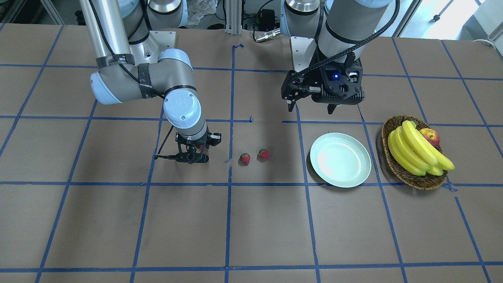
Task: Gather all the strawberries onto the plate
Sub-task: 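Carry the strawberry toward the plate and release it beside the others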
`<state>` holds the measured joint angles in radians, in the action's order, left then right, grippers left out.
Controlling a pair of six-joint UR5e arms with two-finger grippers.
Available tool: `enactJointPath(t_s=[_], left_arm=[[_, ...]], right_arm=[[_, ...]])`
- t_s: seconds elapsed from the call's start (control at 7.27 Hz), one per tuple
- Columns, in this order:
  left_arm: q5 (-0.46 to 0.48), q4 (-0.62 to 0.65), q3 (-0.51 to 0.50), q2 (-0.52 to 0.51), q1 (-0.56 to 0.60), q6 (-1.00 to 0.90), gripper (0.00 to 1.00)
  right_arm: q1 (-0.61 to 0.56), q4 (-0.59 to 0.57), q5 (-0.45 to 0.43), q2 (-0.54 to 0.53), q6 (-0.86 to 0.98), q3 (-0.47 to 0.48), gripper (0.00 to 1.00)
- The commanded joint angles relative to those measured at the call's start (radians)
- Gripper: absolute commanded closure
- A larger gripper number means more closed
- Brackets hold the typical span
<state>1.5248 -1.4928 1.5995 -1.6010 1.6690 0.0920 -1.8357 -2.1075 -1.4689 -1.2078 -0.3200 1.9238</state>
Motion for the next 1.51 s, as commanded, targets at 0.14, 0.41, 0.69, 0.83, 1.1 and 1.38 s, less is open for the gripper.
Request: enactJointPath(t_s=[0.14, 0.41, 0.69, 0.83, 1.1, 1.38], left_arm=[[-0.002, -0.001, -0.006, 0.010, -0.002, -0.002, 0.00], [-0.002, -0.004, -0.004, 0.015, -0.005, -0.002, 0.00], [-0.003, -0.004, -0.001, 0.018, -0.008, -0.003, 0.00], [-0.003, -0.004, -0.001, 0.018, -0.008, -0.003, 0.00], [-0.003, -0.004, -0.001, 0.018, -0.008, -0.003, 0.00], [-0.002, -0.004, -0.001, 0.018, -0.008, -0.003, 0.00]], right_arm=[[-0.107, -0.019, 0.182, 0.010, -0.198, -0.113, 1.00], [-0.183, -0.022, 0.229, 0.058, -0.287, -0.207, 1.00], [-0.226, -0.022, 0.242, 0.160, -0.324, -0.307, 1.00], [-0.238, -0.022, 0.252, 0.174, -0.324, -0.307, 1.00], [-0.246, -0.040, 0.281, 0.192, -0.326, -0.304, 1.00], [-0.246, -0.072, 0.321, 0.201, -0.324, -0.302, 0.01]])
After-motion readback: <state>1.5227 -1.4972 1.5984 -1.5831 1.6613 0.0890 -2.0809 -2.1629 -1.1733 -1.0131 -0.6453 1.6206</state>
